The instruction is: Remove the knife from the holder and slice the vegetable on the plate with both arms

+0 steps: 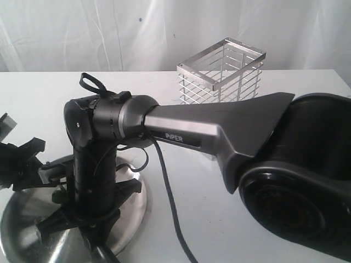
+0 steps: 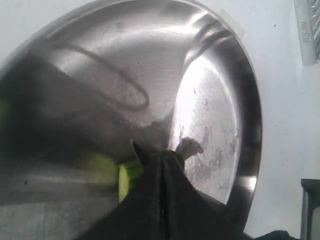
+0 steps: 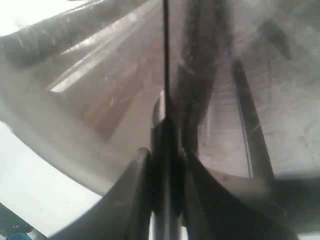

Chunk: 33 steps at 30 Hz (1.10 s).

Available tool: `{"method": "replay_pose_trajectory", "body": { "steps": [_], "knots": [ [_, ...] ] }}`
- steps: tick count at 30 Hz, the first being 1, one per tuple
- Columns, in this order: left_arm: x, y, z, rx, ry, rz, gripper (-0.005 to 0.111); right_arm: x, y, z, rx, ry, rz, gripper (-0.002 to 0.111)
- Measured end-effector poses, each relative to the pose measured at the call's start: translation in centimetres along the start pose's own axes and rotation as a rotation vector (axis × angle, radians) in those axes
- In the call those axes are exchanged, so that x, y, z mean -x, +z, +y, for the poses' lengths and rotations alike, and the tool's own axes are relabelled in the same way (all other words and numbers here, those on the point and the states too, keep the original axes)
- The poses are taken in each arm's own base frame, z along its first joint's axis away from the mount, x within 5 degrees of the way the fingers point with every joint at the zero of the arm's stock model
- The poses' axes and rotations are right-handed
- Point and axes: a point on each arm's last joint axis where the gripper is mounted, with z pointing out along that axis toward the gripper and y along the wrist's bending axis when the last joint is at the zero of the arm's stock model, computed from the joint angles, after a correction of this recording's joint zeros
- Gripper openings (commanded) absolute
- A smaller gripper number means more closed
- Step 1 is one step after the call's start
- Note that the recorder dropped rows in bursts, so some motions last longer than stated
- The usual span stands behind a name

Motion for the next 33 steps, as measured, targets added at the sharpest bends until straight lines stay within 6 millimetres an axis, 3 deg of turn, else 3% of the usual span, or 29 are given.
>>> {"method": "replay_pose_trajectory", "body": {
  "steps": [8,16,24,33],
  "knots": [
    [0.3,1.2,0.6,-0.019,-0.026,-0.004,0.0,0.0,0.3,-0.1,-0.004,0.009,0.008,0.0],
    [1.5,0.1,-1.2,-0.084,0.054,-0.063,0.0,0.1,0.2,-0.2,-0.003,0.004,0.004,0.0],
    [0.6,3.0,1.9,-0.059,-0.049,0.032,0.0,0.0,0.3,-0.2,-0.004,0.005,0.013,0.0],
    [0.7,3.2,1.7,-0.106,-0.052,0.032,0.0,0.1,0.3,-0.2,-0.002,0.03,0.005,0.0]
  ]
}}
